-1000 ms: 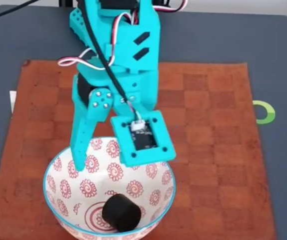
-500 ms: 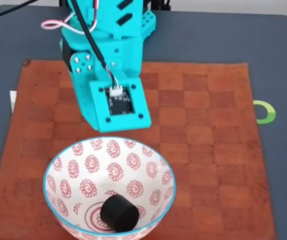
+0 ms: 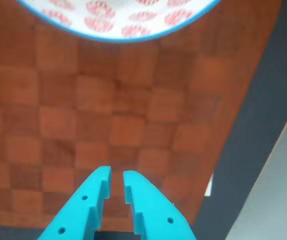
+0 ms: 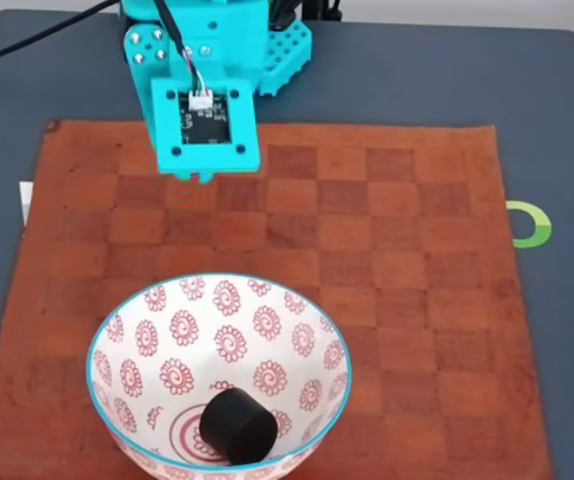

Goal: Grasp a black cylinder and put it in a bowl.

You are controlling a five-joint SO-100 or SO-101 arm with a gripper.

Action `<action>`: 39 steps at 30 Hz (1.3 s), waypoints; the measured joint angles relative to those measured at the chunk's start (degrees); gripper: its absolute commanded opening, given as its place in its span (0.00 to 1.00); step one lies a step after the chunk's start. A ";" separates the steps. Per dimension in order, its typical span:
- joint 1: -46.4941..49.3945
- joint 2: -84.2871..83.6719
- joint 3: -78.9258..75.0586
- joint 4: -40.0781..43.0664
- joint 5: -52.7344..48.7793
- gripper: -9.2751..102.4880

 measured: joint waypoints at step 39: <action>-9.23 69.26 53.09 -6.50 15.03 0.09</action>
